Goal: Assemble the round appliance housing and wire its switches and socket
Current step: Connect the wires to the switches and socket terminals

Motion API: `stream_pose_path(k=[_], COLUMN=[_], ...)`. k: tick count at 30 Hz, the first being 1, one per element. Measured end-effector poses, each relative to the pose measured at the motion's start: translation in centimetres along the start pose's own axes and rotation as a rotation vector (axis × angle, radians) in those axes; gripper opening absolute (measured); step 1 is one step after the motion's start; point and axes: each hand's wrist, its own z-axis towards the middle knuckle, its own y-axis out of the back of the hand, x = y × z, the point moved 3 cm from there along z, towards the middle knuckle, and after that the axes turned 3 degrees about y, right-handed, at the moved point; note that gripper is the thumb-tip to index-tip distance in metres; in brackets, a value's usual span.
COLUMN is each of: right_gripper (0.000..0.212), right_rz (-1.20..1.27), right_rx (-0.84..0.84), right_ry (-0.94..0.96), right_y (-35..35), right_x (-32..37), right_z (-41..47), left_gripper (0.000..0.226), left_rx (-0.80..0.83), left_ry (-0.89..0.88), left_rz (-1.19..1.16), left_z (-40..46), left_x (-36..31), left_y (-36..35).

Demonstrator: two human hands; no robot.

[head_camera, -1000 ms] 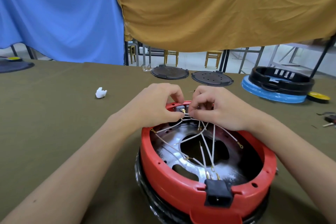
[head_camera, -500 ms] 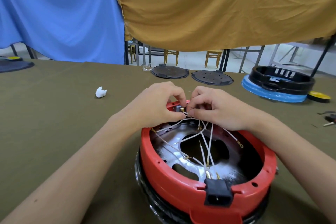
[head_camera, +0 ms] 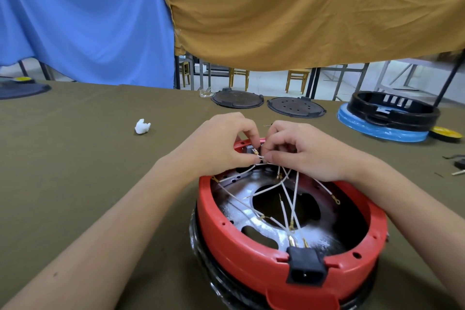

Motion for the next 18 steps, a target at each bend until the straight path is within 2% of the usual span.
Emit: stream_pose_path(k=[18], right_gripper=[0.012], right_rz=[-0.081], right_rx=[-0.084], right_ry=[-0.036], right_y=[0.06], right_x=[0.92], right_z=[0.11], left_gripper=[0.028], left_rx=[-0.071], left_ry=[0.017], left_rz=[-0.014], left_z=[0.78], left_x=[0.97], left_y=[-0.34])
